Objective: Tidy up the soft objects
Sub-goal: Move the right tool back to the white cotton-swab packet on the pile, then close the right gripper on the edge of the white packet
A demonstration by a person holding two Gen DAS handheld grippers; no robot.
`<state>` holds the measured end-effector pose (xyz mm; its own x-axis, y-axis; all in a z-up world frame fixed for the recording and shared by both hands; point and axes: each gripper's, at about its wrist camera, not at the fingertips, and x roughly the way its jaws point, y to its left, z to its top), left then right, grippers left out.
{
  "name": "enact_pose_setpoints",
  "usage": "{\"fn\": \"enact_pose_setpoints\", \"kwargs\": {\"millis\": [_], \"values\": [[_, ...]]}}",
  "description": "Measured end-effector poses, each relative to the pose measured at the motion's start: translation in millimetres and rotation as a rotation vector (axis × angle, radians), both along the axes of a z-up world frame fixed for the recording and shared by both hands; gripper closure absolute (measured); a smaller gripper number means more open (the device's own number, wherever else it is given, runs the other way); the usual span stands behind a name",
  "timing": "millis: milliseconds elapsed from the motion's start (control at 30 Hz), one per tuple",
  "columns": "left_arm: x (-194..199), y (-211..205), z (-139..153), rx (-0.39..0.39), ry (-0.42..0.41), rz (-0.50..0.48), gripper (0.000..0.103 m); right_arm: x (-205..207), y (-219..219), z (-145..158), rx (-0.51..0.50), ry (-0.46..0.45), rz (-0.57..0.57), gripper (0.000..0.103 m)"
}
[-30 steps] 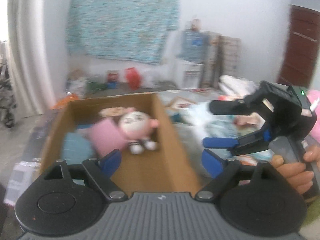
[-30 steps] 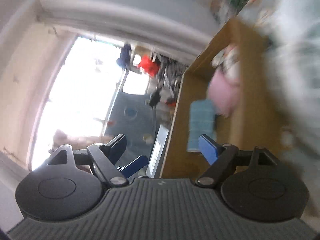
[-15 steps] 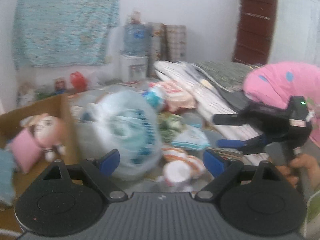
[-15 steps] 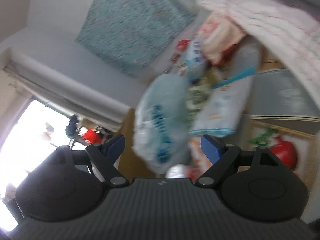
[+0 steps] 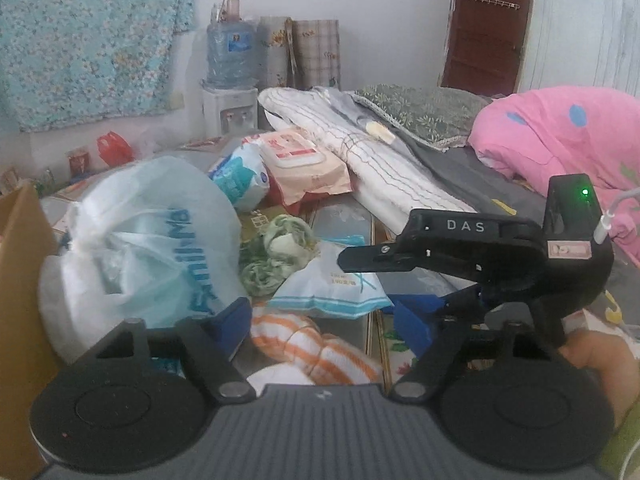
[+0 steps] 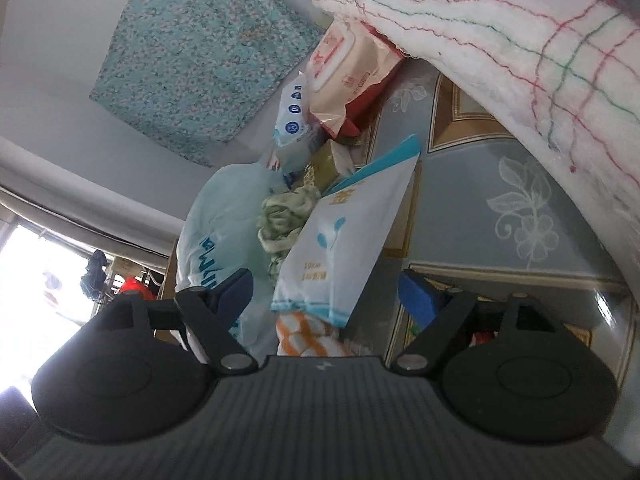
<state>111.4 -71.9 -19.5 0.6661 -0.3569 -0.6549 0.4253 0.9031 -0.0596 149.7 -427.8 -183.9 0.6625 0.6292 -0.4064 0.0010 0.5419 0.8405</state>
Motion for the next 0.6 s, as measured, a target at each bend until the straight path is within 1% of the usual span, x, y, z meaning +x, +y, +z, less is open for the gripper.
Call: {"fn": "enact_pose_setpoints", "kwargs": {"millis": [67, 133, 167, 267, 333, 400, 600], "values": [[8, -4, -4, -0.004, 0.007, -0.012, 0.030, 6, 3, -2, 0.005, 0.006, 0.004, 0.029], [13, -9, -7, -0.002, 0.014, -0.026, 0.033, 10, 5, -3, 0.014, 0.009, 0.011, 0.036], [15, -11, -8, 0.001, 0.017, -0.034, 0.036, 11, 5, -3, 0.022, 0.009, 0.014, 0.038], [22, -20, -13, 0.015, 0.026, -0.054, 0.041, 14, 7, -8, 0.046, 0.016, 0.017, 0.056], [23, -23, -14, 0.020, 0.027, -0.059, 0.043, 14, 5, -13, 0.068, 0.023, 0.006, 0.074], [23, -25, -14, 0.015, 0.030, -0.065, 0.044, 12, 1, -16, 0.103, 0.015, -0.003, 0.077], [17, -31, -8, 0.012, 0.020, -0.083, 0.044, -3, -13, -8, 0.105, -0.039, -0.055, 0.082]]}}
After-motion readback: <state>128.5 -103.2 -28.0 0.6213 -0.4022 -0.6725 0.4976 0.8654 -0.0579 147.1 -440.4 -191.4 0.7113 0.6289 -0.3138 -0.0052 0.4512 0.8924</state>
